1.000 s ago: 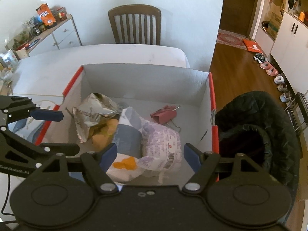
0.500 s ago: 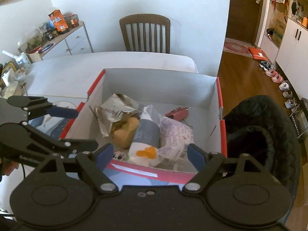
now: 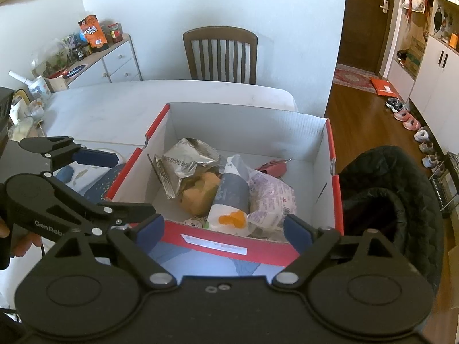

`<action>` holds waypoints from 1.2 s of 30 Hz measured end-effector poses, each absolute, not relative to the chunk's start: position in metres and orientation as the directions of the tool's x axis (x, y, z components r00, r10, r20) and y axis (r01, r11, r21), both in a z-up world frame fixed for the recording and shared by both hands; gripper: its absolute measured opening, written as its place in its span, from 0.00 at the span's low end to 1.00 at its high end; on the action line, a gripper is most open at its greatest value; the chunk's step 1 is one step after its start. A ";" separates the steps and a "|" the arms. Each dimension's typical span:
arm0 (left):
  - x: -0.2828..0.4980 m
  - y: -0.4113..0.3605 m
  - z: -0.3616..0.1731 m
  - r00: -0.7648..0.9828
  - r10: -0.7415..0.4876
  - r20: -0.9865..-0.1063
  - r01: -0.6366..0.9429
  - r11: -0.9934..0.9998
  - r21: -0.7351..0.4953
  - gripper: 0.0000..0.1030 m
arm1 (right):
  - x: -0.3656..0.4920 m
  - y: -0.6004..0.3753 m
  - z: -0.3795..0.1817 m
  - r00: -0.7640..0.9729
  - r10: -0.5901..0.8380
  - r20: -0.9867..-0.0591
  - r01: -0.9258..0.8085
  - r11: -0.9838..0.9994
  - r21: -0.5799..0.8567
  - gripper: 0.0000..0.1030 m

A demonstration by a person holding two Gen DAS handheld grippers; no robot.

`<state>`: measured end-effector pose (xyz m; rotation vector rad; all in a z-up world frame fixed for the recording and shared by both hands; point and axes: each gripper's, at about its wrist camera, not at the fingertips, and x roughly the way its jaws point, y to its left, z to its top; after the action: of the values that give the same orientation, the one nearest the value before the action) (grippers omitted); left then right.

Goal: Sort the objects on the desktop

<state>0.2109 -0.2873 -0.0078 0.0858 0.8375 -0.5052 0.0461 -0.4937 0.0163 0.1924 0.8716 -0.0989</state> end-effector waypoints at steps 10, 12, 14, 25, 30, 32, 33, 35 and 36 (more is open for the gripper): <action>0.197 -0.281 -0.014 0.535 -0.386 -0.752 0.460 0.879 -0.124 0.99 | 0.035 -0.490 0.009 0.643 -0.027 -0.765 0.211 0.967 0.143 0.89; 0.194 -0.280 -0.014 0.533 -0.387 -0.753 0.461 0.878 -0.125 0.99 | 0.034 -0.488 0.007 0.644 -0.030 -0.764 0.217 0.965 0.146 0.90; 0.191 -0.279 -0.014 0.532 -0.386 -0.754 0.459 0.879 -0.127 0.99 | 0.031 -0.485 0.005 0.648 -0.043 -0.760 0.224 0.965 0.137 0.90; 0.181 -0.268 -0.008 0.602 -0.361 -0.712 0.424 0.900 -0.099 0.99 | 0.018 -0.470 0.003 0.719 -0.104 -0.687 0.257 0.958 0.124 0.92; 0.176 -0.265 -0.007 0.629 -0.347 -0.695 0.413 0.907 -0.079 0.99 | 0.013 -0.462 0.003 0.745 -0.121 -0.656 0.261 0.958 0.119 0.93; 0.174 -0.264 -0.006 0.648 -0.335 -0.684 0.408 0.911 -0.060 0.99 | 0.011 -0.460 0.002 0.753 -0.124 -0.646 0.265 0.956 0.125 0.93; 0.172 -0.263 -0.006 0.659 -0.327 -0.677 0.403 0.914 -0.049 0.99 | 0.010 -0.459 0.002 0.757 -0.127 -0.640 0.269 0.955 0.128 0.94; 0.171 -0.261 -0.005 0.669 -0.323 -0.670 0.401 0.915 -0.042 0.99 | 0.008 -0.457 0.001 0.767 -0.135 -0.627 0.275 0.952 0.131 0.95; 0.171 -0.260 -0.005 0.670 -0.325 -0.667 0.401 0.915 -0.043 0.99 | 0.007 -0.456 0.001 0.770 -0.139 -0.622 0.278 0.951 0.132 0.95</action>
<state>0.1708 -0.2596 -0.0050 0.1102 0.7293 -0.4102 0.0068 -0.4563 0.0007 0.2221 0.6543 -0.2284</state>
